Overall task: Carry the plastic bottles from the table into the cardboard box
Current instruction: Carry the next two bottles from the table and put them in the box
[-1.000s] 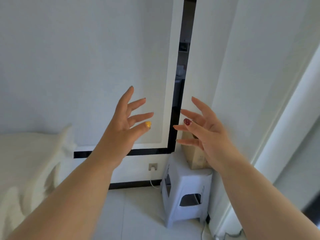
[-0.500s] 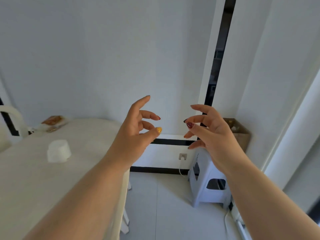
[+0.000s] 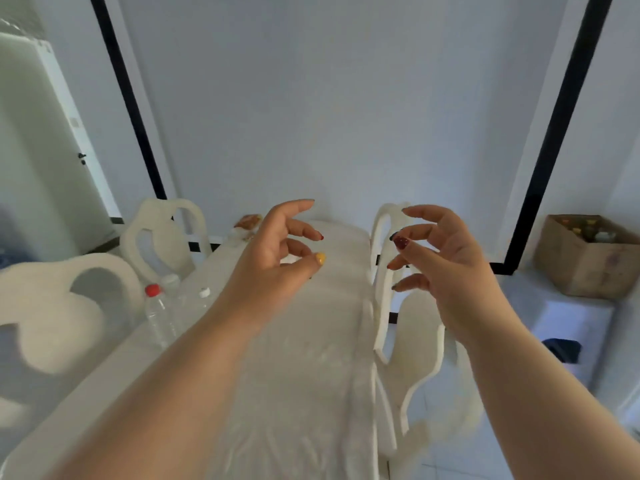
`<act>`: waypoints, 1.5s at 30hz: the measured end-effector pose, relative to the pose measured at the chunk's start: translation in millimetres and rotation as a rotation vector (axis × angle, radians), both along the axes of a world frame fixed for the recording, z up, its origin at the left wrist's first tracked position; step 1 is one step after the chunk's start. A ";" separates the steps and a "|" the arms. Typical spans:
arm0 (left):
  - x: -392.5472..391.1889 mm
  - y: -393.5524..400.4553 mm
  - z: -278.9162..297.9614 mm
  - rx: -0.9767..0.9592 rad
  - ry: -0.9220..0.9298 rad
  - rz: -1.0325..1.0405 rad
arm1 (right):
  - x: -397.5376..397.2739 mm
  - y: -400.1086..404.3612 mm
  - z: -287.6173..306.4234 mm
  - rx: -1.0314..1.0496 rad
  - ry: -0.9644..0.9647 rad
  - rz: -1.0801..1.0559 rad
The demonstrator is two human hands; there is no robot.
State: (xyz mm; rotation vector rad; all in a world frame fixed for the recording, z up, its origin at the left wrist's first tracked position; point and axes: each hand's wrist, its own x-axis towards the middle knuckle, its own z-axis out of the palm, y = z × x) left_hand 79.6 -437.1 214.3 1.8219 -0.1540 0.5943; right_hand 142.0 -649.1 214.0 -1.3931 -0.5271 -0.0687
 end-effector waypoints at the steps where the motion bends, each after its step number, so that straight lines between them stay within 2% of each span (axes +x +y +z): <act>1: -14.0 20.3 0.4 -0.004 -0.001 0.023 | -10.1 21.3 -2.2 -0.003 0.001 0.018; 8: -77.5 124.2 -10.5 -0.049 0.015 0.162 | -47.5 133.8 -7.9 -0.029 -0.008 0.130; 16: -94.4 232.9 -26.1 -0.069 0.033 0.278 | -44.6 250.7 -23.4 -0.049 0.017 0.210; 30: -37.4 388.2 -56.4 -0.109 0.140 0.268 | 4.2 396.2 -54.4 -0.147 0.128 0.122; 37: 11.4 448.2 -91.3 -0.128 0.224 0.156 | 27.4 450.4 -87.9 -0.238 0.216 -0.004; 45: 57.9 489.4 -157.8 0.015 0.401 0.163 | 72.7 500.6 -166.9 -0.573 0.345 -0.156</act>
